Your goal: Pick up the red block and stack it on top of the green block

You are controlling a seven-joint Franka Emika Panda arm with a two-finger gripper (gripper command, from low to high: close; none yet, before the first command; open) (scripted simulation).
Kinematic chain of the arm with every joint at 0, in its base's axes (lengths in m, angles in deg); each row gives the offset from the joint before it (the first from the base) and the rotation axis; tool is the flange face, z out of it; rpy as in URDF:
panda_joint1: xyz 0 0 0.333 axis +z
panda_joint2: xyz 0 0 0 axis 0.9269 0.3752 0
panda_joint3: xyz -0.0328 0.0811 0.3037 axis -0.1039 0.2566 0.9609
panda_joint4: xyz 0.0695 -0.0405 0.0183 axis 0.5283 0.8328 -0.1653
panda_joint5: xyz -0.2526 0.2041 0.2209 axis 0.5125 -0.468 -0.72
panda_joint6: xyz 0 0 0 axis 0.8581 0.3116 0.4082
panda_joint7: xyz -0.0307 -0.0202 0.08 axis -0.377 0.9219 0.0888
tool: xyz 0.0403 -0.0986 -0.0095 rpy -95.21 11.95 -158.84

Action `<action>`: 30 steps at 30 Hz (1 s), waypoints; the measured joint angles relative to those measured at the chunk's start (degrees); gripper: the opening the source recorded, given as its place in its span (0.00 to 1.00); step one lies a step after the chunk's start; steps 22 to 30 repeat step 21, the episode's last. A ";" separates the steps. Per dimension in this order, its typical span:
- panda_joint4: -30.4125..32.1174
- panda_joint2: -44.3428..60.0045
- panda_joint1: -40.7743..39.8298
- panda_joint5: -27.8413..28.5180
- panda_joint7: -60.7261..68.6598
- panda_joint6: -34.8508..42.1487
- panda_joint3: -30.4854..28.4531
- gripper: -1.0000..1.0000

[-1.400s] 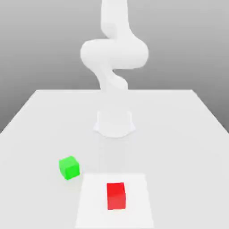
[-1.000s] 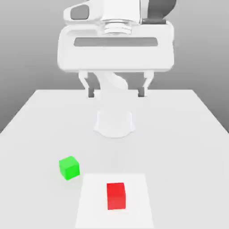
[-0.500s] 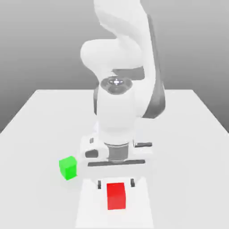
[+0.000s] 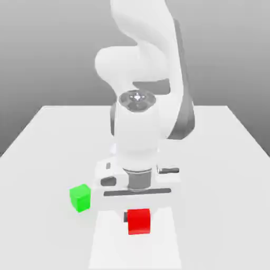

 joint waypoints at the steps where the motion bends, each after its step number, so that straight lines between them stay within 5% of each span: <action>1: 1.43 -2.07 -1.51 0.70 -1.99 0.62 -0.84 0.00; 9: 14.15 -18.49 -17.04 4.95 -18.67 4.24 -6.55 0.00; 17: 15.44 -6.78 -17.41 1.11 -18.07 -8.70 -7.98 0.00; 18: 15.38 -4.84 -16.97 0.09 -17.43 -10.59 -8.02 1.00; 30: 15.38 -4.84 -16.87 0.09 -17.43 -10.59 -8.02 1.00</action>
